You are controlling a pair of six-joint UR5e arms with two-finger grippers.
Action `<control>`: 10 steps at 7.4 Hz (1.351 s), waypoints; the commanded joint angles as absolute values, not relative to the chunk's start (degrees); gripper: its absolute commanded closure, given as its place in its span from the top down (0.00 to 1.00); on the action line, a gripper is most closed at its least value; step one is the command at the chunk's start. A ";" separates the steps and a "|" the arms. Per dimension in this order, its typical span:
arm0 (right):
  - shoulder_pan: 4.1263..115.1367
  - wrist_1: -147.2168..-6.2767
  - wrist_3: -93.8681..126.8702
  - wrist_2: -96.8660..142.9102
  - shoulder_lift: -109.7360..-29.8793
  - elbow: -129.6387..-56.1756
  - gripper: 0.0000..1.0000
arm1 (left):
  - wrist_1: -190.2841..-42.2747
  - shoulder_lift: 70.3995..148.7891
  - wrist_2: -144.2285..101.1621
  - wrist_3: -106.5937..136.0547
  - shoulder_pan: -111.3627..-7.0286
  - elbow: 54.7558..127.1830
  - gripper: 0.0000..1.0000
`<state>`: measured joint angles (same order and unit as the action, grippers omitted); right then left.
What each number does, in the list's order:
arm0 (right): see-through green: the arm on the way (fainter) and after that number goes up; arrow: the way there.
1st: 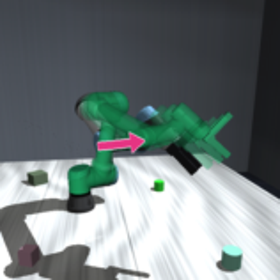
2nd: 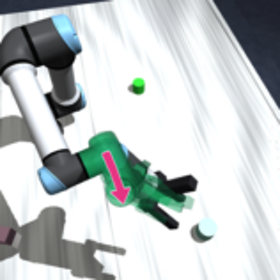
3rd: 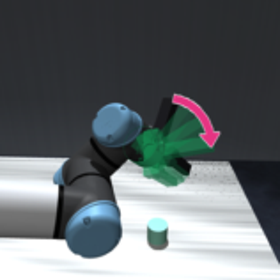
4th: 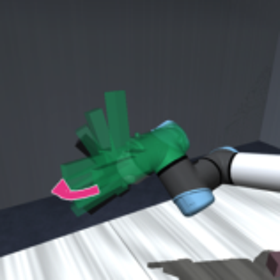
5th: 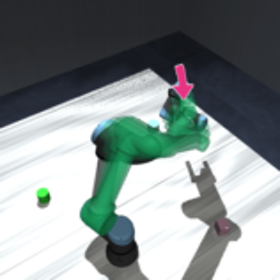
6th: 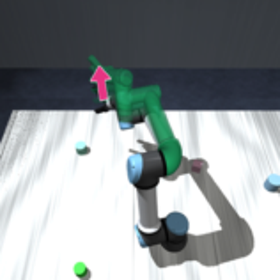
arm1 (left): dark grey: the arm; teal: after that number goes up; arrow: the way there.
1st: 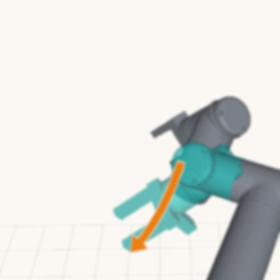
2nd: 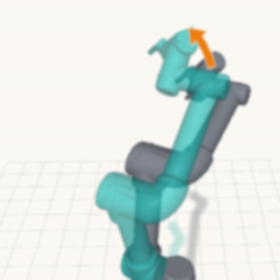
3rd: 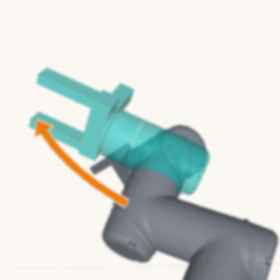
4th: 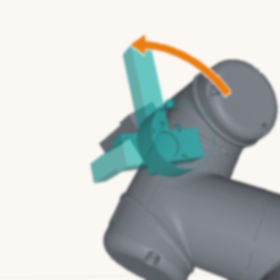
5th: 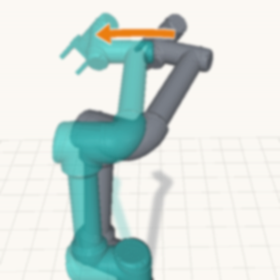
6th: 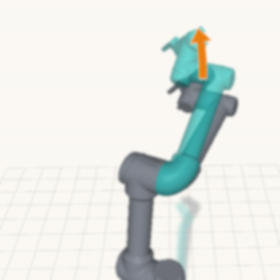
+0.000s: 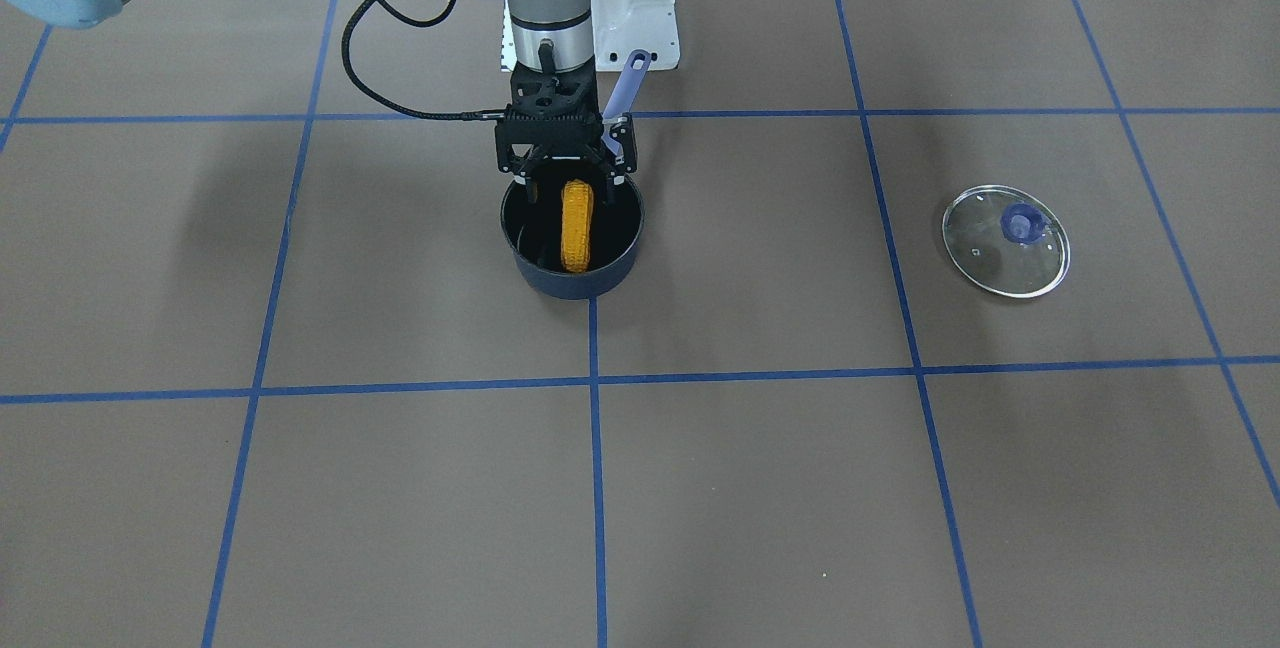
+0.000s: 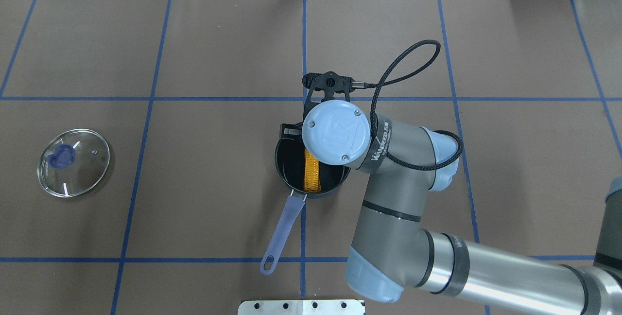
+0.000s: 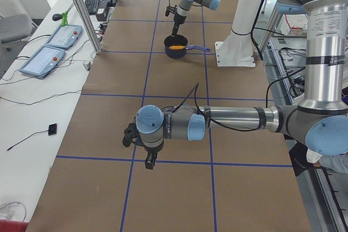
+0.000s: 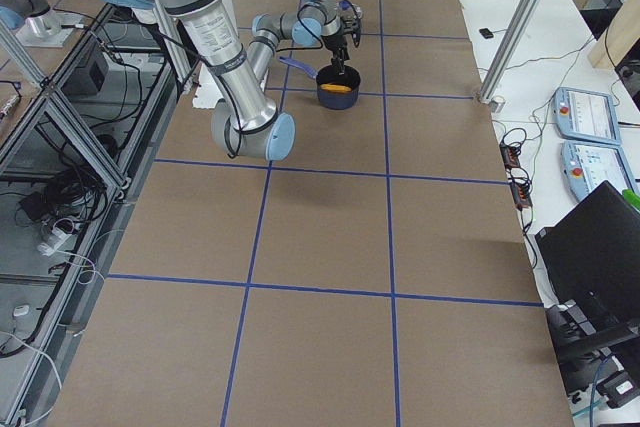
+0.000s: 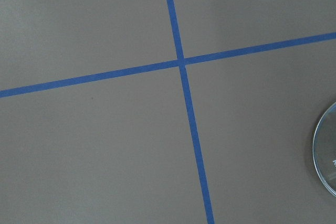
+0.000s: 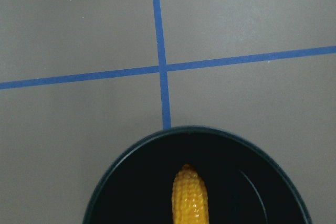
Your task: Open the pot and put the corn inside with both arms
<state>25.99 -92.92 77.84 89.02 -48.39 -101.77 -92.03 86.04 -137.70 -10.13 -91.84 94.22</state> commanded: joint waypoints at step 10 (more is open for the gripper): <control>83.13 -92.37 -1.14 126.47 -84.06 -92.27 1.00 | -92.02 85.69 -137.20 -10.63 -91.76 93.96 0.99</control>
<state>81.09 -92.43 2.06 125.99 -77.75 -91.32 -92.02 85.72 -137.19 -10.63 -91.76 93.97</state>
